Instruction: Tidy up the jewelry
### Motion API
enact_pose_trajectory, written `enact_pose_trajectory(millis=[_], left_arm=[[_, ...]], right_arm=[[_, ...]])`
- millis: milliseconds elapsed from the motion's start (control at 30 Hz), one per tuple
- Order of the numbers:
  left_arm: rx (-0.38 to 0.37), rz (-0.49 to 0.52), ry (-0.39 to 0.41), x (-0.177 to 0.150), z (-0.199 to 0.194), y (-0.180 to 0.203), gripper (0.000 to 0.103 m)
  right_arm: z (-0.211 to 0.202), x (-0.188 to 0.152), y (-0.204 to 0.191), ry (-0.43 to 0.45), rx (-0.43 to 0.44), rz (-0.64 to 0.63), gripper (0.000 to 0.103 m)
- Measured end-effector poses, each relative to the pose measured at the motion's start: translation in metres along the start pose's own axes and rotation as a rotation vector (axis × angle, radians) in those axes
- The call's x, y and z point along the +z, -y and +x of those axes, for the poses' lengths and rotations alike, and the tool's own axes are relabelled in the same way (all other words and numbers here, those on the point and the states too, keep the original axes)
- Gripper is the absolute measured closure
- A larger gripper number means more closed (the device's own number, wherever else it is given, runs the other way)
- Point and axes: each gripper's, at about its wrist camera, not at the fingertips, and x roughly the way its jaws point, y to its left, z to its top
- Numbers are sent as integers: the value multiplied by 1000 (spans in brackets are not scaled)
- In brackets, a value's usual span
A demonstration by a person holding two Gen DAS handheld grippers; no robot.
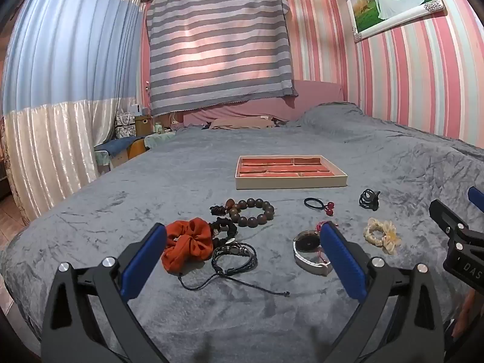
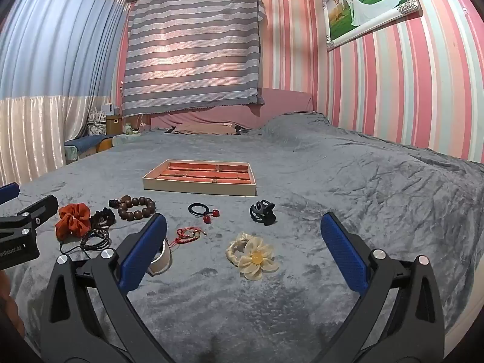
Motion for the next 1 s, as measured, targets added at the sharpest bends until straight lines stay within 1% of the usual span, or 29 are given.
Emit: enact_pose_trajectory(millis=[100,1000], left_arm=[[-4,-3,12,0,-1,0,4],[-3,6,3,-2,2,-4,4]], right_arm=[[0,0,0,1,-1,-3,4],[0,0,2,-2,0,1,4]])
